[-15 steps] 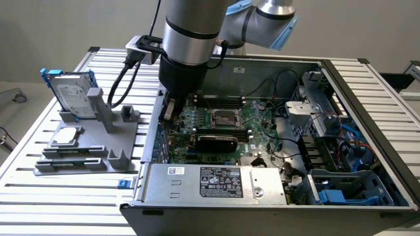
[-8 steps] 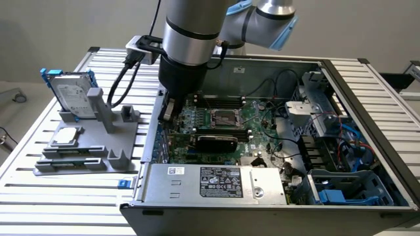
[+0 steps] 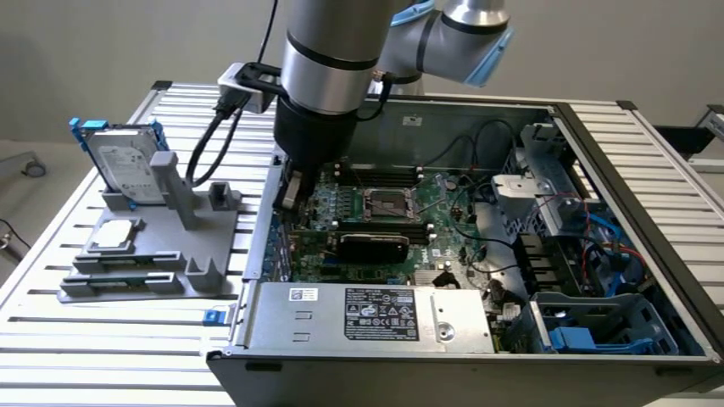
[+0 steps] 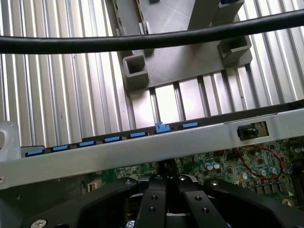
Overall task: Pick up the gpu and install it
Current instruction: 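Press down on the gpu until it lock into place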
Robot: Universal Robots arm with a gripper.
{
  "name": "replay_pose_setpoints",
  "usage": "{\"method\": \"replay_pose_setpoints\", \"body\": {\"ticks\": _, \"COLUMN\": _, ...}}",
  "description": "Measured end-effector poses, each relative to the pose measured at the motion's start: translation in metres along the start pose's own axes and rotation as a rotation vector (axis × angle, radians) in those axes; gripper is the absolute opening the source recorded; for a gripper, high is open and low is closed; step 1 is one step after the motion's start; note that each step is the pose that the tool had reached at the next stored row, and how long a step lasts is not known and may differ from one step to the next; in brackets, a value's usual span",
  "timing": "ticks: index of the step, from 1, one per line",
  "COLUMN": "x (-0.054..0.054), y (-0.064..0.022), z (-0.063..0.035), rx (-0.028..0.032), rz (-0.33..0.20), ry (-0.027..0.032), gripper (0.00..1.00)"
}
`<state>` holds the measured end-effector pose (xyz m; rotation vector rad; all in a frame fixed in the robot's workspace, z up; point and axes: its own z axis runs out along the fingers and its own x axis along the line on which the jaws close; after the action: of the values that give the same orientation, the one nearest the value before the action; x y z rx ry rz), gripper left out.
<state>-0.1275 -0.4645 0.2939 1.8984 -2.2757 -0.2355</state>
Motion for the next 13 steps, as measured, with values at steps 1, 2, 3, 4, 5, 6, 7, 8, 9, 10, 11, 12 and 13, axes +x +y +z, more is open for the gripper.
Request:
{"method": "replay_pose_setpoints", "body": {"ticks": 1, "x": 0.0, "y": -0.0001, "z": -0.0003, "rx": -0.0001, "rz": 0.0, "ry": -0.0005, "gripper": 0.11}}
{"method": "replay_pose_setpoints", "body": {"ticks": 2, "x": 0.0, "y": -0.0002, "z": -0.0011, "rx": 0.0001, "rz": 0.0, "ry": -0.0018, "gripper": 0.11}}
{"method": "replay_pose_setpoints", "body": {"ticks": 3, "x": 0.0, "y": -0.0001, "z": -0.0029, "rx": 0.0002, "rz": 0.0, "ry": -0.0026, "gripper": 0.11}}
{"method": "replay_pose_setpoints", "body": {"ticks": 4, "x": 0.0, "y": 0.0001, "z": -0.0059, "rx": -0.0004, "rz": 0.0, "ry": -0.0011, "gripper": 0.11}}
{"method": "replay_pose_setpoints", "body": {"ticks": 5, "x": 0.0, "y": 0.0001, "z": -0.0087, "rx": -0.0007, "rz": 0.0, "ry": -0.0005, "gripper": 0.11}}
{"method": "replay_pose_setpoints", "body": {"ticks": 6, "x": 0.0, "y": -0.0002, "z": -0.0111, "rx": -0.0006, "rz": 0.0, "ry": -0.0006, "gripper": 0.11}}
{"method": "replay_pose_setpoints", "body": {"ticks": 7, "x": 0.0, "y": -0.0009, "z": -0.0132, "rx": -0.0008, "rz": 0.0, "ry": -0.0003, "gripper": 0.11}}
{"method": "replay_pose_setpoints", "body": {"ticks": 8, "x": -0.001, "y": -0.002, "z": -0.0144, "rx": -0.0007, "rz": 0.0, "ry": -0.0003, "gripper": 0.11}}
{"method": "replay_pose_setpoints", "body": {"ticks": 9, "x": -0.001, "y": -0.0032, "z": -0.015, "rx": -0.0006, "rz": 0.0, "ry": -0.0005, "gripper": 0.11}}
{"method": "replay_pose_setpoints", "body": {"ticks": 10, "x": -0.001, "y": -0.0043, "z": -0.0155, "rx": -0.0001, "rz": 0.0, "ry": -0.0005, "gripper": 0.11}}
{"method": "replay_pose_setpoints", "body": {"ticks": 11, "x": -0.001, "y": -0.0054, "z": -0.0159, "rx": 0.0021, "rz": 0.0, "ry": -0.0007, "gripper": 0.11}}
{"method": "replay_pose_setpoints", "body": {"ticks": 12, "x": -0.001, "y": -0.0067, "z": -0.0162, "rx": 0.0065, "rz": -0.001, "ry": -0.0014, "gripper": 0.11}}
{"method": "replay_pose_setpoints", "body": {"ticks": 13, "x": -0.002, "y": -0.0079, "z": -0.0164, "rx": 0.0124, "rz": -0.002, "ry": -0.0023, "gripper": 0.11}}
